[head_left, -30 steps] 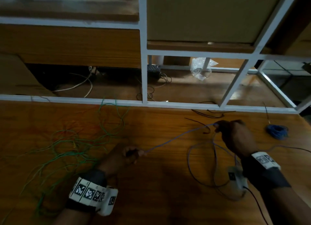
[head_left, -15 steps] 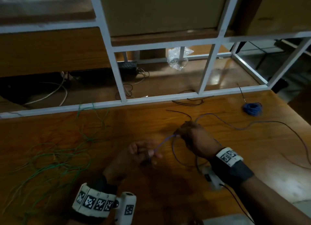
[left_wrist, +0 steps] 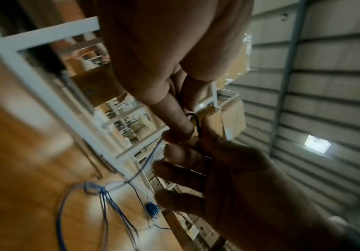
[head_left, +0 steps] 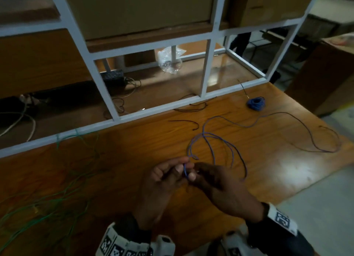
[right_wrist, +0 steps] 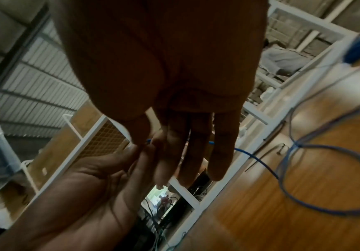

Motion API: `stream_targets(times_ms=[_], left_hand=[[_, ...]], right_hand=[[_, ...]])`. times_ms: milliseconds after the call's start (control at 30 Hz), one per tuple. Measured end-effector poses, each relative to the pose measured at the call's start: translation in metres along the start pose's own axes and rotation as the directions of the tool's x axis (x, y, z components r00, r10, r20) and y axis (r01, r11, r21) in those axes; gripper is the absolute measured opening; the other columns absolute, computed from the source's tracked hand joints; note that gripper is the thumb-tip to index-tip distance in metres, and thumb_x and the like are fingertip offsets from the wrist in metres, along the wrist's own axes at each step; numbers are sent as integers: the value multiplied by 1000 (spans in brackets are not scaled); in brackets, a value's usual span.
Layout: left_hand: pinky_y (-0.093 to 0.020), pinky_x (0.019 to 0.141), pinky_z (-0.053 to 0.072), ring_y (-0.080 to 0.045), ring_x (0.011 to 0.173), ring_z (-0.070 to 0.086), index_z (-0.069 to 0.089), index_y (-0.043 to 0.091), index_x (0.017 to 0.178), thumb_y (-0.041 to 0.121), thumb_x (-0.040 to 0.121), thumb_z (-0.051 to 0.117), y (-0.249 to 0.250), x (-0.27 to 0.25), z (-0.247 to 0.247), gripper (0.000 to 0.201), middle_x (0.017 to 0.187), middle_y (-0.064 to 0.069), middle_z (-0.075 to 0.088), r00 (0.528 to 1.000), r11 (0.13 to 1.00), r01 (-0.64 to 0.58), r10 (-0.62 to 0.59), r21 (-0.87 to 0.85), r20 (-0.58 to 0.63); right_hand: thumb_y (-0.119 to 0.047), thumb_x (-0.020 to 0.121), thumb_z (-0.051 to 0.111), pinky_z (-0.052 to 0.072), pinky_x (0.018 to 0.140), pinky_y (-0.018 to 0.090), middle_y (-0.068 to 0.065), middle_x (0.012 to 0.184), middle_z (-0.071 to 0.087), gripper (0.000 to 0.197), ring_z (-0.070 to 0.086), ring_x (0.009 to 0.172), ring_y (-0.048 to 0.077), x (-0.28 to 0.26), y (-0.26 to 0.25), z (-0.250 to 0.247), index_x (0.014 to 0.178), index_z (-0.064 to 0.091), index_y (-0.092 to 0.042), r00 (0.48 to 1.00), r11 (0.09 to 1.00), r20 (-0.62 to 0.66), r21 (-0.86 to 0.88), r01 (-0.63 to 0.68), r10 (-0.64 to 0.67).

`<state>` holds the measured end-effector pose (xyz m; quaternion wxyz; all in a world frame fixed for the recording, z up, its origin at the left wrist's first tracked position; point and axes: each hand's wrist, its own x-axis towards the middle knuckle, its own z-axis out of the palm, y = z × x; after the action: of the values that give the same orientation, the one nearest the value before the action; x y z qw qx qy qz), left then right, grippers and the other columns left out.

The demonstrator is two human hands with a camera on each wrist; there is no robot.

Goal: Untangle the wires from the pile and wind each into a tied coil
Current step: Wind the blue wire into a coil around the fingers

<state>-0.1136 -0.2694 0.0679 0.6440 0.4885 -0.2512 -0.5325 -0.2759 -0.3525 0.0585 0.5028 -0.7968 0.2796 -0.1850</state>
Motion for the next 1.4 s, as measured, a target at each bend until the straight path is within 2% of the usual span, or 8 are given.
stream_targets(times_ms=[233, 367, 567, 733, 900, 1067, 1267, 1400], left_hand=[[-30, 76, 54, -9, 95, 68, 73, 39, 101, 25, 90, 67, 19, -4, -18, 19, 98, 13, 71, 882, 656, -467, 295, 593, 368], [-39, 73, 51, -13, 99, 56, 67, 35, 97, 40, 87, 60, 28, 0, 0, 13, 100, 12, 55, 729, 143, -646, 406, 749, 551], [-39, 81, 54, -11, 92, 66, 67, 32, 102, 35, 90, 61, 24, 12, 23, 14, 96, 5, 70, 810, 736, -449, 96, 507, 579], [-32, 64, 50, -5, 67, 61, 73, 38, 83, 39, 87, 61, -8, 24, 20, 13, 70, 6, 68, 889, 649, -457, 313, 608, 334], [-10, 61, 45, 1, 68, 62, 73, 48, 83, 19, 86, 66, 8, 32, 46, 29, 73, 13, 68, 822, 506, -564, 270, 652, 502], [-13, 63, 46, -6, 74, 64, 76, 24, 95, 20, 93, 66, 8, 58, 59, 11, 81, 13, 69, 797, 415, -601, 241, 684, 554], [-28, 72, 55, -11, 84, 70, 76, 20, 101, 15, 94, 58, -6, 65, 73, 20, 90, 2, 75, 781, 586, -598, 272, 547, 562], [-24, 60, 52, -5, 67, 66, 77, 18, 88, 34, 83, 70, -21, 59, 74, 18, 73, 7, 72, 897, 774, -379, 174, 507, 406]], right_hand=[[-55, 100, 48, 49, 78, 45, 15, 92, 77, 50, 71, 84, 31, -22, -31, 14, 94, 78, -15, 971, 886, -68, 428, -181, 231], [-62, 96, 49, 55, 75, 51, 15, 77, 75, 61, 69, 71, 28, -30, -42, 2, 88, 75, -7, 984, 947, -75, 292, -134, 162], [-43, 103, 43, 50, 71, 41, 21, 75, 70, 54, 65, 70, 33, -52, -41, -39, 92, 73, 1, 994, 869, -47, 491, -64, 100], [-39, 104, 51, 56, 80, 48, 16, 104, 76, 43, 70, 101, 32, -65, -19, -67, 110, 76, -5, 987, 853, 40, 498, -153, 154], [-42, 100, 55, 51, 100, 50, 8, 121, 74, 43, 66, 115, 29, -74, 2, -84, 120, 73, -9, 982, 901, 104, 394, -183, 155], [-29, 104, 53, 53, 101, 47, 20, 101, 76, 27, 73, 104, 31, -61, 3, -86, 102, 68, -7, 949, 438, 298, 843, -311, 101], [-24, 109, 40, 59, 93, 49, 7, 64, 66, 31, 75, 74, 24, -40, -6, -76, 105, 63, -4, 955, 188, 294, 941, -281, -41], [-19, 110, 35, 49, 109, 49, 23, 114, 73, 29, 69, 116, 34, -24, -16, -84, 108, 59, -3, 996, 131, 53, 990, -44, -67]])
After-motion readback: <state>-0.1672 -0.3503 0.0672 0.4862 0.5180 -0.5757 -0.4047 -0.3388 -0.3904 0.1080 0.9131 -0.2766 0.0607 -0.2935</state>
